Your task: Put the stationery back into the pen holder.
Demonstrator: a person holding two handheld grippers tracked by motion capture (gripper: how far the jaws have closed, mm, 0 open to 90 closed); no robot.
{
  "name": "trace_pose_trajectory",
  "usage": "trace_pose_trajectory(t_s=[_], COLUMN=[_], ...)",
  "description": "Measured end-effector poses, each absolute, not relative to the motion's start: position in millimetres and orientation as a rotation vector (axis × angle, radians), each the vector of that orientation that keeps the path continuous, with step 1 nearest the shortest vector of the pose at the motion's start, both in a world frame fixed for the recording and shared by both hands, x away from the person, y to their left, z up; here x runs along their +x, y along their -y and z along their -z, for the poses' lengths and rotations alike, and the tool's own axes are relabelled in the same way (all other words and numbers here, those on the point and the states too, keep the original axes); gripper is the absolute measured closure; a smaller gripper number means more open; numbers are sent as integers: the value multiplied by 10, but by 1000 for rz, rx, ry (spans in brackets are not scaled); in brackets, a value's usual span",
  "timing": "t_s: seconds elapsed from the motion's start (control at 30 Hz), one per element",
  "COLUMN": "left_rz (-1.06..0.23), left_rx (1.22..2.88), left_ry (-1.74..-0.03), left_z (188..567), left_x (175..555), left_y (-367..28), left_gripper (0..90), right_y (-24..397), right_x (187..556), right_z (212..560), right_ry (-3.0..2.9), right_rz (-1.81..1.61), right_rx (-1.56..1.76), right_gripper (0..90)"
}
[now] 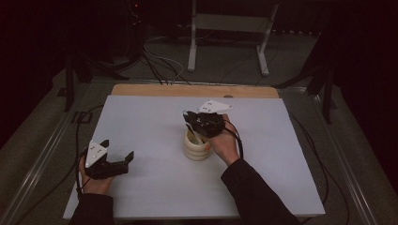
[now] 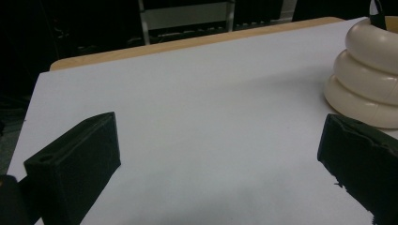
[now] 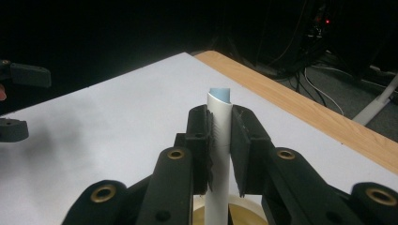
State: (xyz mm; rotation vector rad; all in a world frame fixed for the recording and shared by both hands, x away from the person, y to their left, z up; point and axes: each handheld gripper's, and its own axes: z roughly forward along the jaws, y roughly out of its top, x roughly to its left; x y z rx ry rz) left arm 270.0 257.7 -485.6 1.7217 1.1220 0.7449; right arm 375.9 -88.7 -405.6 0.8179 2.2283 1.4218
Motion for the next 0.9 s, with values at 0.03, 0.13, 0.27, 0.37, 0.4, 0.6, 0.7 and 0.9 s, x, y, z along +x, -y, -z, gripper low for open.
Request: trace_pose_trajectory(t_s=[0.03, 0.13, 0.27, 0.37, 0.4, 0.6, 0.7, 0.9], left_rz=[-745, -746, -746, -746, -746, -744, -744, -744], left_rx=[1721, 1723, 1722, 1721, 1723, 1724, 1724, 1723], left_ry=[-1122, -1123, -1123, -1123, -1123, -1122, -1122, -1123], left_z=[4855, 4856, 4856, 4855, 4856, 4857, 4858, 4858], left_x=[2700, 2700, 2699, 2700, 2700, 2701, 2702, 2702], left_y=[-2578, -2579, -2575, -2578, -2578, -2572, -2571, -2574], left_gripper=[1, 1, 1, 1, 1, 1, 1, 1], right_y=[887, 885, 888, 898, 901, 891, 883, 869], right_x=[3757, 3739, 3723, 3707, 3701, 3656, 3654, 3662], right_z=[4058, 4067, 4085, 4098, 4098, 4084, 4066, 4110], right_ry=[-2228, -2232, -2234, -2230, -2231, -2221, -2206, -2212], right_rz=[-1423, -1422, -1421, -1431, -1433, -1421, -1430, -1434], right_rx=[814, 805, 802, 798, 794, 757, 747, 737], right_gripper=[785, 785, 785, 785, 785, 785, 785, 786])
